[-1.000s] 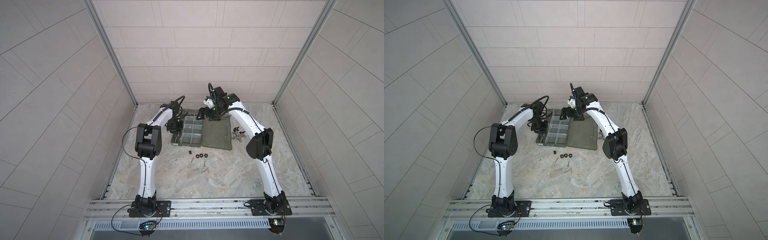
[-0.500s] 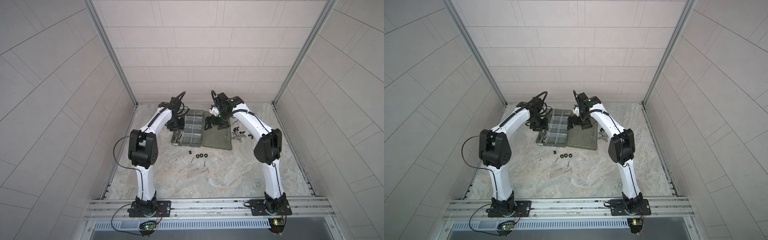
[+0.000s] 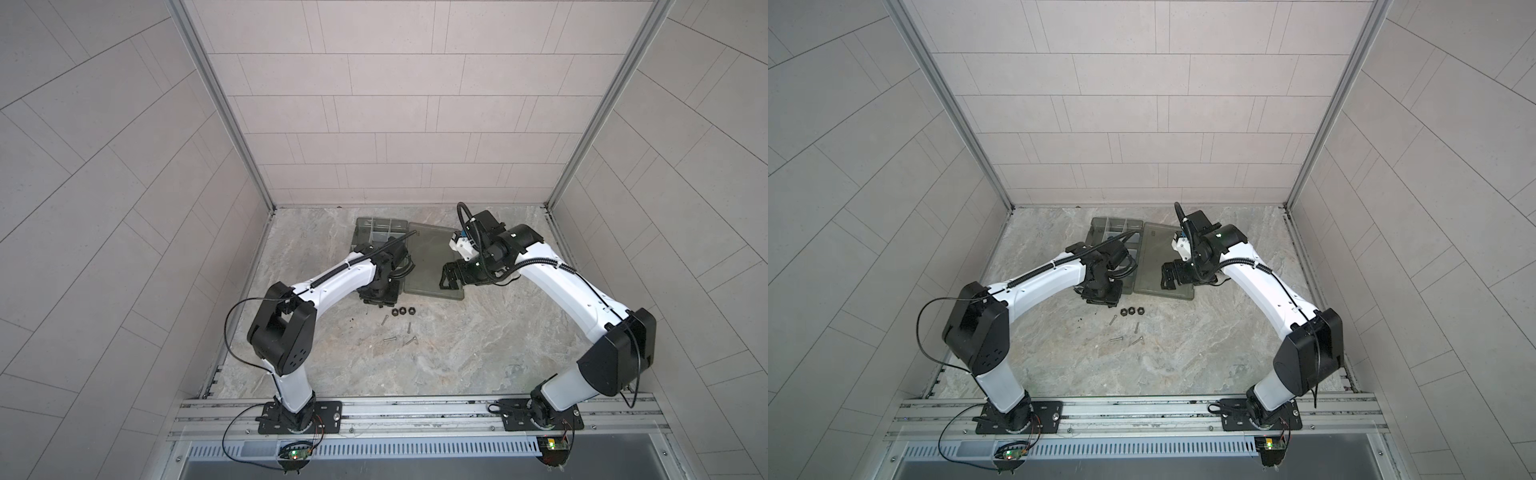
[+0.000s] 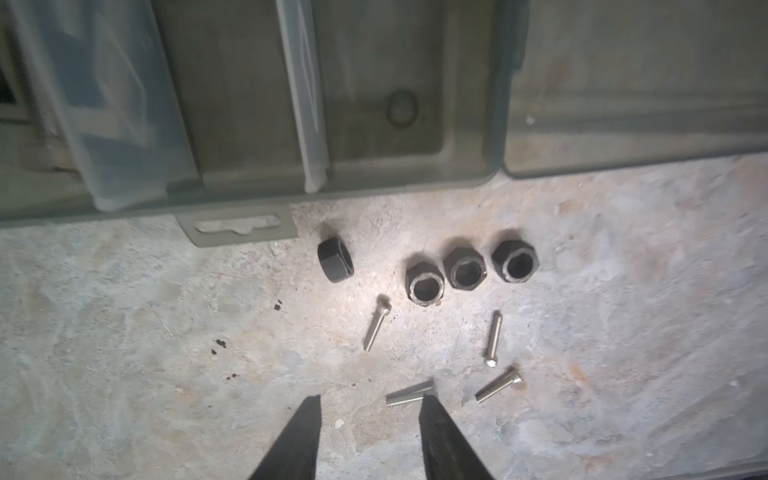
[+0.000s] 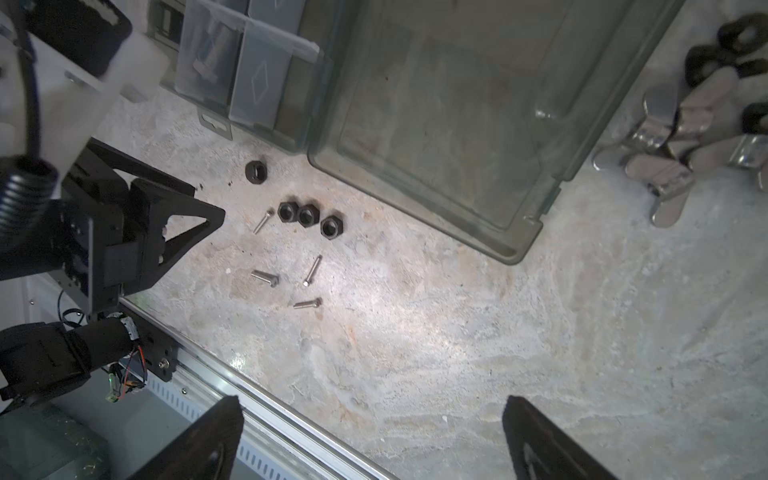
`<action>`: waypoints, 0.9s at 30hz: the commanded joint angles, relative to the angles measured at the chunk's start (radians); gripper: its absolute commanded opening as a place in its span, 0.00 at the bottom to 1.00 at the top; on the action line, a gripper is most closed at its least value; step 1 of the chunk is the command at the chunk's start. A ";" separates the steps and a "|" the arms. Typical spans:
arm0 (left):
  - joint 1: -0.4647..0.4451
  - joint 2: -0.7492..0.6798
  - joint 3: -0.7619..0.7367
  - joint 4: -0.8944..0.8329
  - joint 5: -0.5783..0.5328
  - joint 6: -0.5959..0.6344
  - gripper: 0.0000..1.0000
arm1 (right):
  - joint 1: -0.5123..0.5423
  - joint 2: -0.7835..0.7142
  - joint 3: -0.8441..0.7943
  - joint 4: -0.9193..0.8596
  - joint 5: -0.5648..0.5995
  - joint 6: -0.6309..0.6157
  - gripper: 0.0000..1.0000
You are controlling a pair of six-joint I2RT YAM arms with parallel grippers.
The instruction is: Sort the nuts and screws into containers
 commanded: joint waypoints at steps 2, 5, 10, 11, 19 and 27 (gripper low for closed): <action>-0.003 -0.066 -0.073 0.069 -0.068 -0.072 0.44 | 0.000 -0.106 -0.085 0.019 0.037 -0.012 0.99; -0.003 -0.068 -0.102 0.101 -0.086 -0.075 0.44 | -0.002 -0.169 -0.140 0.041 0.052 -0.004 0.99; -0.003 -0.018 -0.096 0.116 -0.089 -0.066 0.44 | -0.005 -0.268 -0.220 0.110 0.087 0.026 0.99; -0.002 -0.012 -0.099 0.127 -0.086 -0.066 0.44 | -0.008 -0.284 -0.232 0.119 0.095 0.034 0.99; 0.015 0.067 -0.090 0.181 -0.067 -0.056 0.44 | -0.026 -0.324 -0.257 0.111 0.113 0.046 0.99; 0.066 0.099 -0.095 0.204 -0.045 -0.046 0.44 | -0.041 -0.316 -0.251 0.108 0.115 0.042 0.99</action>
